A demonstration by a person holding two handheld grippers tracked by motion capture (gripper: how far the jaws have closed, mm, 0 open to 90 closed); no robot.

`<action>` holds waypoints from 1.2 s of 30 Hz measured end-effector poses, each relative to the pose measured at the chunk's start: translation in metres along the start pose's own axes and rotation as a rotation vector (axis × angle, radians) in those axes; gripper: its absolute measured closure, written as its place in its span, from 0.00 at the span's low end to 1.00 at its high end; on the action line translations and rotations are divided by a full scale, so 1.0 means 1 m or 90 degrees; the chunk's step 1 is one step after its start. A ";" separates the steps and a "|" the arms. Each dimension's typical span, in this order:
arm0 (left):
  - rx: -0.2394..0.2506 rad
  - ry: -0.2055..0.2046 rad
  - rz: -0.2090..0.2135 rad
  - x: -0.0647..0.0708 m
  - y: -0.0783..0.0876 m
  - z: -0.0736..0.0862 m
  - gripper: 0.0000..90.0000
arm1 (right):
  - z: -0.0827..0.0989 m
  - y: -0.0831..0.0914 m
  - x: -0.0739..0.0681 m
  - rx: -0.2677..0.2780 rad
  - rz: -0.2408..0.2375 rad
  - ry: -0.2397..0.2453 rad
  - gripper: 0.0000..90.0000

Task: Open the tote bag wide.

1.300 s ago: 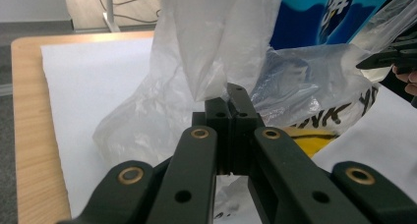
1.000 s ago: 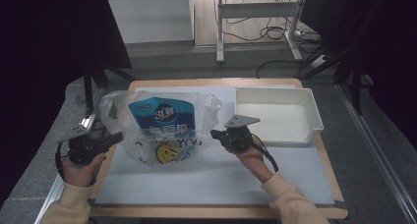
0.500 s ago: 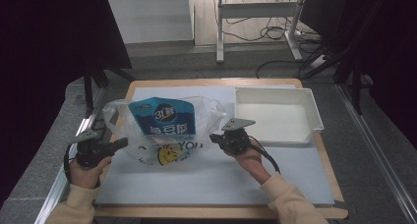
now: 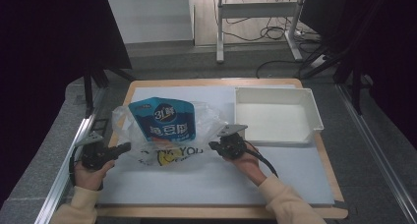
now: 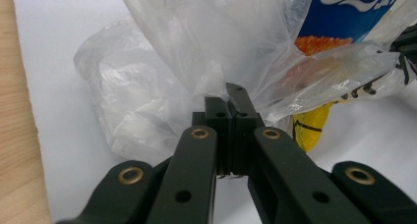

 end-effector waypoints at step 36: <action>-0.121 -0.009 -0.056 -0.014 -0.037 0.042 1.00 | 0.019 -0.015 0.001 -0.048 0.017 0.026 0.99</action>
Point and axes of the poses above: each handheld gripper's, and its own axes: y roughly backward along the jaws, z roughly out of its underside, x roughly to its right, the point moved 4 cm from there along -y, roughly forward along the jaws, and after that the axes turned 10 degrees about z, right-handed, at the moved point
